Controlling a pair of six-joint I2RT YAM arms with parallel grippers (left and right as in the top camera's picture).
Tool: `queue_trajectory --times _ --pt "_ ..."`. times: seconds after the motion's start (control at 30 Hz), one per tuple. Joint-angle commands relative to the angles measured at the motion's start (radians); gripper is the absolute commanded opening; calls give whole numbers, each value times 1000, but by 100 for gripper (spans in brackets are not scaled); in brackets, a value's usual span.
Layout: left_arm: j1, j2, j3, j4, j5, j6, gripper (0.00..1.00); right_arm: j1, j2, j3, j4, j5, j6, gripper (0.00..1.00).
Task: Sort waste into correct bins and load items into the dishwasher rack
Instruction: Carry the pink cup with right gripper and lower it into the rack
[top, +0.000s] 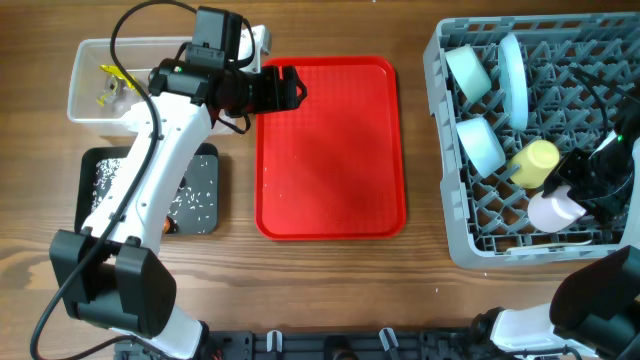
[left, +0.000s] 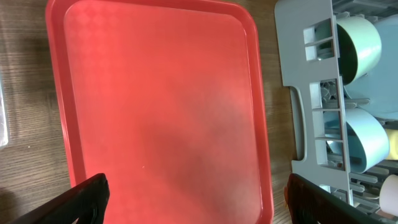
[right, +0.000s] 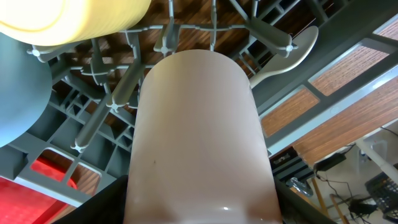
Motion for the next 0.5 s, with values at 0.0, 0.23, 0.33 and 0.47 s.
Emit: queue_trajectory --times 0.0,0.23,0.33,0.47 --pt "-3 7 -7 0 -6 16 91 -2 6 -6 2 25 24 61" --pt "-3 7 -7 0 -6 16 92 -2 6 -6 1 25 24 64" --pt "-3 7 -7 0 -6 16 92 -2 6 -6 0 25 24 68" --pt "-3 7 -7 0 -6 16 92 -2 6 -6 0 25 24 77"
